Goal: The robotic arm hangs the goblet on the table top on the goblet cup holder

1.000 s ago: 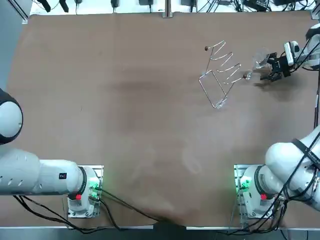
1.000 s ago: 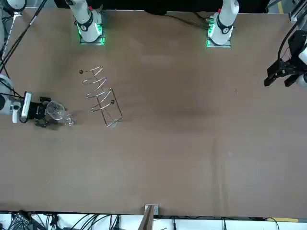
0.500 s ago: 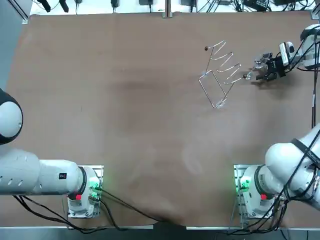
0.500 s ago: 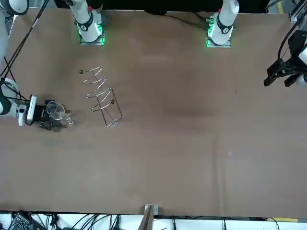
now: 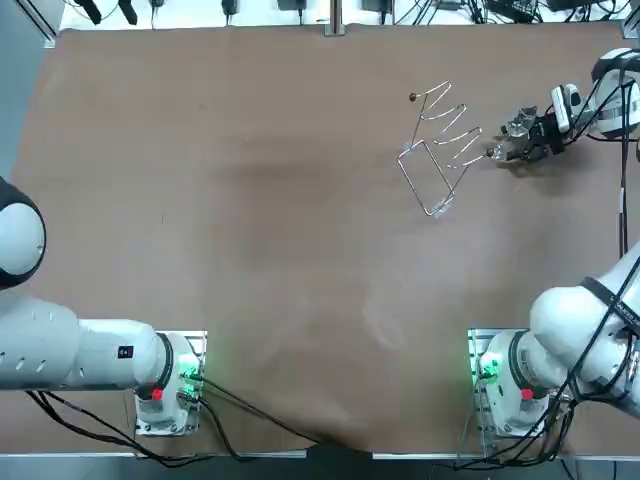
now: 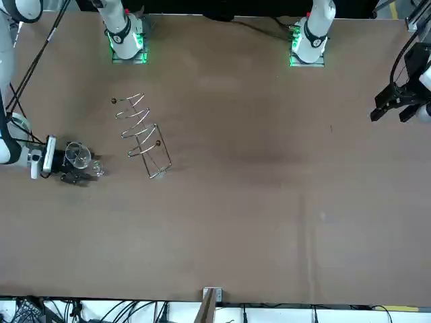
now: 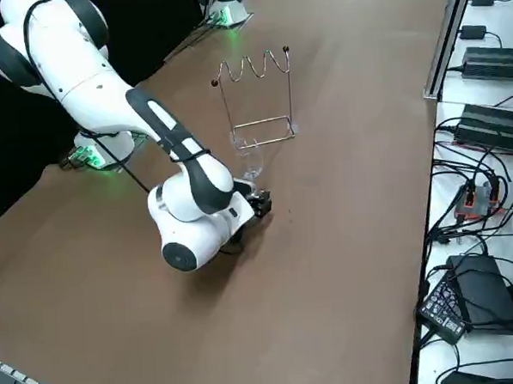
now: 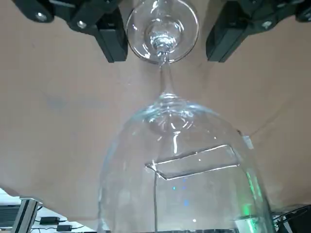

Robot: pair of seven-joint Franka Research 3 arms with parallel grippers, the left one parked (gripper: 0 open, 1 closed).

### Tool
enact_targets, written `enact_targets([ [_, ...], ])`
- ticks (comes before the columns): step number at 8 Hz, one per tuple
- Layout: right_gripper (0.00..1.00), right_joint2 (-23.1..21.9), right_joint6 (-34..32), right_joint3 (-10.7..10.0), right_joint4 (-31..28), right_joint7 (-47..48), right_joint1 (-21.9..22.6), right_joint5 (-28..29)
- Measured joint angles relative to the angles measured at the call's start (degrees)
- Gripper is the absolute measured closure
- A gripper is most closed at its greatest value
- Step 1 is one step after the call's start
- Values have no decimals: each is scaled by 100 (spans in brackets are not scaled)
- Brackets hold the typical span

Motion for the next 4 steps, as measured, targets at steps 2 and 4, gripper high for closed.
enact_targets([
  [2,0,1,17,0,-28,-60,0,15],
  [4,0,0,28,3,-32,-71,15,54],
])
